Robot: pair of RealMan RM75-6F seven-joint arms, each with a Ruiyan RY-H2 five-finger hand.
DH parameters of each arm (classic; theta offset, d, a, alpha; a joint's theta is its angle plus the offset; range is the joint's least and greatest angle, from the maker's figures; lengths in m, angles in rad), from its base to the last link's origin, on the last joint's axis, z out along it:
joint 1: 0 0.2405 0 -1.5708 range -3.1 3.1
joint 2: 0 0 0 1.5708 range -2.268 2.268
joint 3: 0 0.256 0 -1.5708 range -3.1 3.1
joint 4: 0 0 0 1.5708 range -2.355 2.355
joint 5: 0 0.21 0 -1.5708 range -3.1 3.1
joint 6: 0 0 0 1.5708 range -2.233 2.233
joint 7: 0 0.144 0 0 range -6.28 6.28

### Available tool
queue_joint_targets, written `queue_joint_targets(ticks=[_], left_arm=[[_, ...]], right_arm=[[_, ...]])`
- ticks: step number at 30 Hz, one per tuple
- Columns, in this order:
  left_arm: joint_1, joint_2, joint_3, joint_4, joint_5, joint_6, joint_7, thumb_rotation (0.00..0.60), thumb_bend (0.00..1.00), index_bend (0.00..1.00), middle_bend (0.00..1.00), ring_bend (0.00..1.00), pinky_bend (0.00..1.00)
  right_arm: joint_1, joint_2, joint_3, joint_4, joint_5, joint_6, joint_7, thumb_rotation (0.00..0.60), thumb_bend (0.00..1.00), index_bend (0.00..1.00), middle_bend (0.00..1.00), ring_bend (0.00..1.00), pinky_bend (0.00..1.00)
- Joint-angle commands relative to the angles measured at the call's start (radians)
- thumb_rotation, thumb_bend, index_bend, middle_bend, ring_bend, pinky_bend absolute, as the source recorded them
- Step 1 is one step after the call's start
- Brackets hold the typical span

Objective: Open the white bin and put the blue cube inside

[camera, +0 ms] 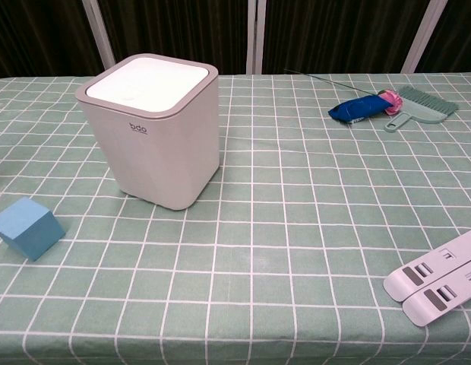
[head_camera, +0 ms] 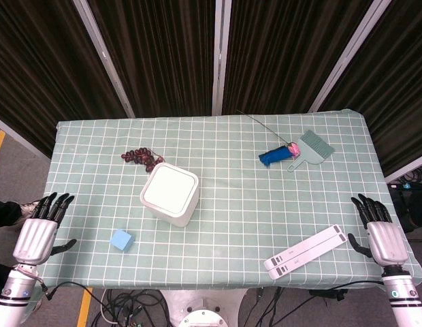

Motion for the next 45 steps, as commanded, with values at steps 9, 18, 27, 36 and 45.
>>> queue_joint_targets(ticks=[9, 18, 27, 36, 45], left_arm=[[0.001, 0.01, -0.008, -0.011, 0.007, -0.005, -0.001, 0.6, 0.06, 0.08, 0.09, 0.0, 0.1], [-0.106, 0.045, -0.018, -0.112, 0.152, -0.063, 0.001, 0.6, 0.06, 0.08, 0.09, 0.0, 0.1], [-0.255, -0.009, -0.068, -0.187, 0.176, -0.232, 0.064, 0.6, 0.06, 0.08, 0.09, 0.0, 0.1], [-0.306, -0.05, -0.056, -0.179, 0.139, -0.323, 0.09, 0.6, 0.06, 0.08, 0.11, 0.0, 0.1], [-0.321, -0.074, -0.031, -0.156, 0.131, -0.344, 0.087, 0.6, 0.06, 0.08, 0.14, 0.0, 0.1]], right_arm=[[0.001, 0.003, 0.002, -0.008, 0.0, 0.001, -0.003, 0.6, 0.28, 0.0, 0.0, 0.0, 0.0], [-0.001, 0.007, 0.002, -0.004, 0.004, 0.002, -0.008, 0.6, 0.27, 0.0, 0.0, 0.0, 0.0], [0.001, 0.006, 0.001, -0.001, 0.006, -0.006, -0.008, 0.6, 0.28, 0.0, 0.0, 0.0, 0.0], [-0.003, -0.002, 0.002, 0.033, 0.019, -0.013, 0.023, 0.6, 0.28, 0.0, 0.0, 0.0, 0.0], [0.001, -0.013, 0.0, 0.049, 0.012, -0.018, 0.031, 0.6, 0.27, 0.0, 0.0, 0.0, 0.0]])
